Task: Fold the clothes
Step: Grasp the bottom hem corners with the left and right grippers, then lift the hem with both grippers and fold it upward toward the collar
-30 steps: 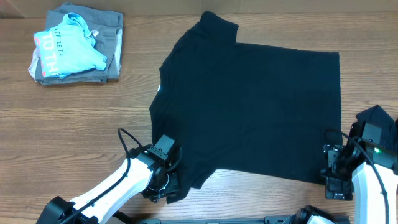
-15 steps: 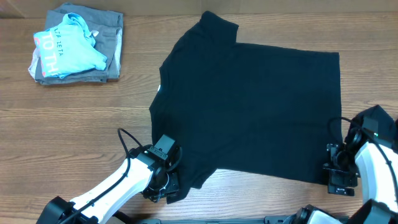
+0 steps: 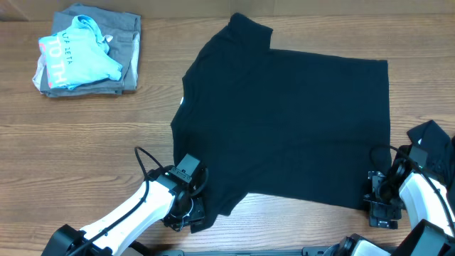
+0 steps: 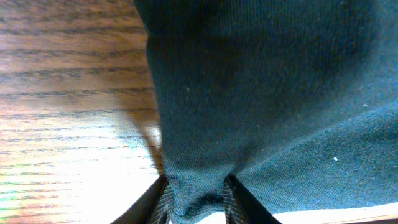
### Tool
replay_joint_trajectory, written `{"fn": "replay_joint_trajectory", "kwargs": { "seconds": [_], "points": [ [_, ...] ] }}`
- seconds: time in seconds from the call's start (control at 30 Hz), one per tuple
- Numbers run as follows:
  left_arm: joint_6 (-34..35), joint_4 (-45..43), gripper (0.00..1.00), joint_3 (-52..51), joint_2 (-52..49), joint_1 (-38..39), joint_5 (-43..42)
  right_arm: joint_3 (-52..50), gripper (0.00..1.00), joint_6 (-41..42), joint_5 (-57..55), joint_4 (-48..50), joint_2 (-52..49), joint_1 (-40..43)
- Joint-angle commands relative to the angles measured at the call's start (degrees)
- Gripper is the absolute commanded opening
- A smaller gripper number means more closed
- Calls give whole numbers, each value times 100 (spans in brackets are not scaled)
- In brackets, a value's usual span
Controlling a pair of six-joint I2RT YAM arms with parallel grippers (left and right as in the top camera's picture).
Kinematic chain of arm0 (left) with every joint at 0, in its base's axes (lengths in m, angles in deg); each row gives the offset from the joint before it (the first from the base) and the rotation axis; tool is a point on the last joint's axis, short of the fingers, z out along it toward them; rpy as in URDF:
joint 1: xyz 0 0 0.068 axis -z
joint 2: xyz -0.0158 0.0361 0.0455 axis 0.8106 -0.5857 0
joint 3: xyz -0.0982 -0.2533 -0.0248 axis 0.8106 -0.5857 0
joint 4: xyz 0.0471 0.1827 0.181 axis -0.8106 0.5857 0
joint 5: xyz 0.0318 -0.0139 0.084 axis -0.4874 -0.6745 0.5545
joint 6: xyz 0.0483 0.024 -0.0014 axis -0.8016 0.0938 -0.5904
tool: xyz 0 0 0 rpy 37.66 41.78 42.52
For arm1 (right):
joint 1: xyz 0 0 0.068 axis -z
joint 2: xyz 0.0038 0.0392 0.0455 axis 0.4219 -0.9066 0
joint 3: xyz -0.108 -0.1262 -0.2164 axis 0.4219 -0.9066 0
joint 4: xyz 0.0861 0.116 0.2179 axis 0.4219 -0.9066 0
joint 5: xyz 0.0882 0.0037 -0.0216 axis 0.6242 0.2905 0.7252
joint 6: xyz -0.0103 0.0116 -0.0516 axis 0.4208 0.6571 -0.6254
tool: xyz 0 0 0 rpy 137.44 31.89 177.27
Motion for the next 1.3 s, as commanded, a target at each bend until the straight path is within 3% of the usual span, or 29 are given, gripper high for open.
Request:
{"fn": "replay_joint_trajectory", "kwargs": {
  "seconds": [0.0, 0.2, 0.33, 0.43, 0.5, 0.67, 0.8, 1.03, 1.27],
  "points": [
    [-111, 4, 31, -125, -52, -26, 0, -127, 100, -61, 144, 28, -24, 24],
    [-111, 4, 29, -125, -52, -26, 0, -127, 98, -17, 146, -22, -24, 44],
    [-109, 4, 18, -125, -52, -26, 2, -127, 64, -20, 144, -24, -24, 107],
    [-109, 7, 9, -125, -52, -26, 0, -127, 51, -17, 142, -61, -24, 133],
    [-107, 28, 4, -122, -52, -26, -2, -127, 35, -20, 140, -85, -24, 131],
    [-103, 190, 4, -15, -50, -28, -2, -125, 27, -17, 142, -127, -24, 131],
    [-103, 348, 4, 122, -50, -26, -50, -111, 5, -15, 144, -181, -24, 131],
    [-107, 654, 4, 271, 24, -26, -33, 114, 4, -17, 140, -557, -20, 131],
    [-96, 1248, 4, 610, 719, 136, 39, 660, 4, 31, 122, -1281, -2, 131]
  ]
}}
